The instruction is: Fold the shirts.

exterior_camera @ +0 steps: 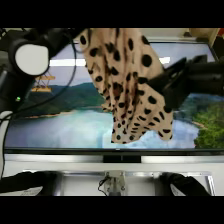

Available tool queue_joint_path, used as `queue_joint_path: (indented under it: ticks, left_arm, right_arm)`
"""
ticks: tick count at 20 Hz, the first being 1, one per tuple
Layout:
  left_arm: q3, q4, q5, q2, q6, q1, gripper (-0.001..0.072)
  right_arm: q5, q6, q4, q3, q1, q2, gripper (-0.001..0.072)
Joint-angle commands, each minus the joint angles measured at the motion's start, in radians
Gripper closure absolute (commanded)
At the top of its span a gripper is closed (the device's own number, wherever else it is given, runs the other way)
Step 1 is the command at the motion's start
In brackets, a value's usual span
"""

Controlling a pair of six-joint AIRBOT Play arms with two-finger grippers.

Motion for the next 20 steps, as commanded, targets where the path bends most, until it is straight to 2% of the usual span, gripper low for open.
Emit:
queue_joint_path:
  ticks: [1, 9, 10, 11, 12, 17, 18, 19, 20]
  left_arm:
    - [0.0, -0.013, -0.031, 0.005, -0.018, -0.003, 0.0668]
    - [0.0, -0.013, -0.076, 0.008, -0.029, -0.004, 0.0668]
    - [0.0, -0.013, -0.076, 0.009, -0.029, -0.004, 0.0668]
    - [0.0, -0.013, -0.075, 0.01, -0.029, -0.004, 0.0668]
    - [0.0, -0.013, -0.074, 0.011, -0.035, -0.004, 0.0668]
    - [0.0, -0.013, -0.044, 0.013, -0.051, -0.004, 0.0669]
    - [0.0, -0.013, -0.031, 0.013, -0.052, -0.004, 0.0669]
    - [0.0, -0.013, -0.029, 0.013, -0.063, -0.004, 0.0668]
    - [-0.001, -0.013, -0.032, 0.013, -0.079, -0.004, 0.0667]
  right_arm:
    - [-0.081, -0.006, 0.005, -0.001, -0.002, 0.003, 0.0656]
    - [-0.156, -0.073, 0.003, -0.001, -0.002, 0.003, 0.0655]
    - [-0.163, -0.071, 0.005, -0.001, -0.002, 0.003, 0.0608]
    - [-0.167, -0.063, 0.006, -0.001, -0.002, 0.003, 0.0481]
    - [-0.169, -0.05, 0.006, -0.001, -0.002, 0.003, 0.0433]
    - [-0.159, -0.029, 0.014, -0.001, -0.002, -0.006, 0.0451]
    - [-0.151, -0.03, 0.022, -0.001, -0.002, -0.013, 0.0616]
    - [-0.153, -0.038, 0.033, -0.001, -0.002, -0.019, 0.0657]
    - [-0.157, -0.065, 0.043, -0.001, -0.002, -0.022, 0.066]
